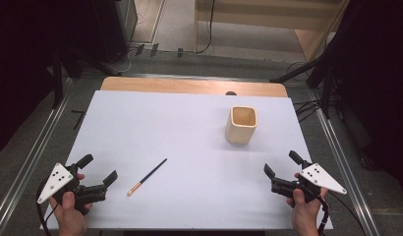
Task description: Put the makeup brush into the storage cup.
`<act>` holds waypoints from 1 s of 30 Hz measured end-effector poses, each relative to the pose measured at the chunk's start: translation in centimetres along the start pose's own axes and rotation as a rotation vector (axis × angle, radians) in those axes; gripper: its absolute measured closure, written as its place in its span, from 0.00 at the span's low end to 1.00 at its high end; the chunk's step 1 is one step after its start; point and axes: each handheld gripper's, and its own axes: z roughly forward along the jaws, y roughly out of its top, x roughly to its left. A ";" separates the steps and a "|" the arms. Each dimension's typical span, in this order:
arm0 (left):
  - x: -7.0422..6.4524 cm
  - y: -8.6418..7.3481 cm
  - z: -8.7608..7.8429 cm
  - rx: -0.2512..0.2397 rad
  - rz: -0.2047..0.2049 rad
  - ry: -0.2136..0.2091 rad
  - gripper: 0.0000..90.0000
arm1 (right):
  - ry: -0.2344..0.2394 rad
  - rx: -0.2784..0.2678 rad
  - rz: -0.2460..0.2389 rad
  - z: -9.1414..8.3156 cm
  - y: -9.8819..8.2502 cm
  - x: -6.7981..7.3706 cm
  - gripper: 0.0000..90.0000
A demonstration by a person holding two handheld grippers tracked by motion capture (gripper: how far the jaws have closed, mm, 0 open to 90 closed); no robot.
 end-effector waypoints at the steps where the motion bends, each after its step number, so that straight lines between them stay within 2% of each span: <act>1: 0.0 0.0 0.0 0.001 0.001 0.000 0.00 | 0.002 0.001 -0.002 0.0 0.0 0.0 0.06; 15: -0.3 0.7 0.4 0.002 0.002 -0.001 0.00 | 0.007 0.005 0.001 0.0 0.0 0.1 0.06; 22: -0.8 1.4 0.8 0.009 0.005 -0.025 0.00 | 0.011 0.002 -0.001 -0.1 0.0 0.1 0.06; 27: -1.0 1.9 1.6 0.031 0.004 -0.033 0.00 | 0.011 0.006 0.004 0.0 -0.1 0.0 0.06; 30: -1.2 2.3 2.0 0.033 0.004 -0.063 0.00 | 0.010 0.007 0.006 -0.1 -0.1 0.0 0.06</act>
